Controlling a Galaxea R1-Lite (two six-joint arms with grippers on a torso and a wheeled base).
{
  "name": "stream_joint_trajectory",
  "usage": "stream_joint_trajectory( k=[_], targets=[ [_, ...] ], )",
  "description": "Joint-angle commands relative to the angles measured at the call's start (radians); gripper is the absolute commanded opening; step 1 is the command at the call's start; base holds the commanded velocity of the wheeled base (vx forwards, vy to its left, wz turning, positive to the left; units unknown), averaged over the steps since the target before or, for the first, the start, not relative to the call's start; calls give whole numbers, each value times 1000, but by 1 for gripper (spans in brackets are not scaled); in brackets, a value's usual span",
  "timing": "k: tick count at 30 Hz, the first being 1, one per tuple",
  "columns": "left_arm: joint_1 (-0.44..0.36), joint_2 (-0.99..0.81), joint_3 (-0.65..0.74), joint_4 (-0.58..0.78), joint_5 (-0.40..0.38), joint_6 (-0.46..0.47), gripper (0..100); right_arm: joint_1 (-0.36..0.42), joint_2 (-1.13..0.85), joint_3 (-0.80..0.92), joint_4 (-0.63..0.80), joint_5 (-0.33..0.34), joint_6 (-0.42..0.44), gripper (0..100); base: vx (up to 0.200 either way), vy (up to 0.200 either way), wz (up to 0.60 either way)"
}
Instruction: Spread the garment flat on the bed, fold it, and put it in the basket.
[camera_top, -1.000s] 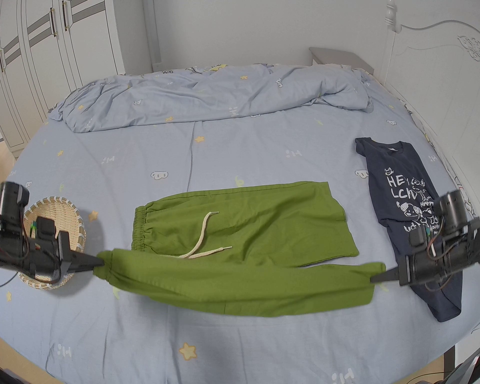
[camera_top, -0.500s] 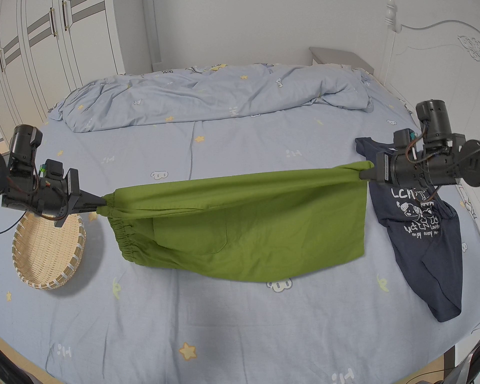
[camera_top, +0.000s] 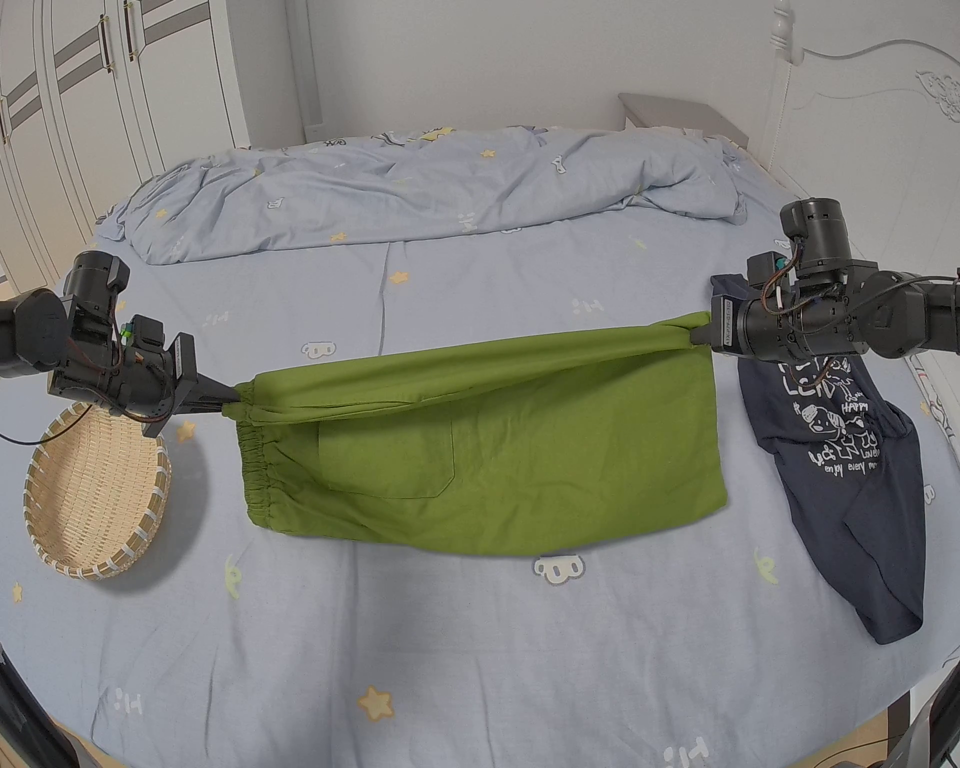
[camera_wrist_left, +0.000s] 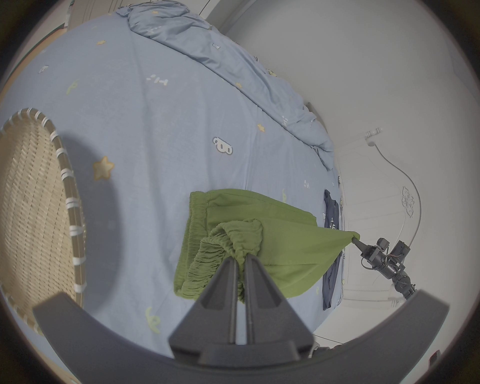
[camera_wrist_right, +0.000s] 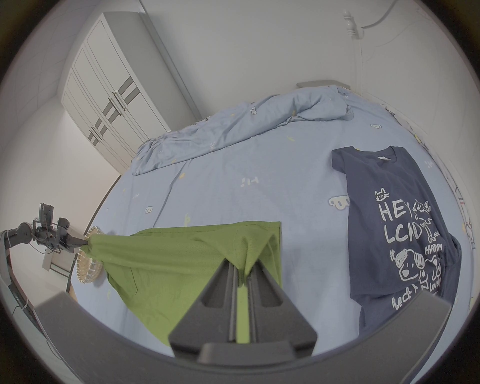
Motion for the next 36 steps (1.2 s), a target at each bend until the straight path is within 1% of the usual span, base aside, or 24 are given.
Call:
stream_joint_trajectory(
  k=[1, 4, 18, 25, 28, 32, 36],
  targets=[
    [-17, 54, -63, 0, 1, -2, 0, -2, 42, -28, -11, -11, -1, 0, 0, 0, 0],
    [-20, 73, -89, 0, 1, -2, 0, -4, 71, -47, -14, -35, -4, 0, 0, 0, 0],
    [-14, 180, -187, 0, 9, 0, 0, -7, 178, -127, -15, -37, -8, 0, 0, 0, 0],
    [-14, 200, -192, 0, 9, 0, 0, -7, 206, -127, -23, -37, -8, 0, 0, 0, 0],
    [-12, 214, -203, 0, 9, 0, 0, -5, 220, -117, -65, -39, -8, 0, 0, 0, 0],
    [-14, 229, -209, -7, 9, 1, 0, -4, 227, -119, -74, -57, -9, 0, 0, 0, 0],
    [-17, 243, -215, -20, 9, 0, 0, -4, 238, -117, -72, -59, -8, 0, 0, 0, 0]
  ],
)
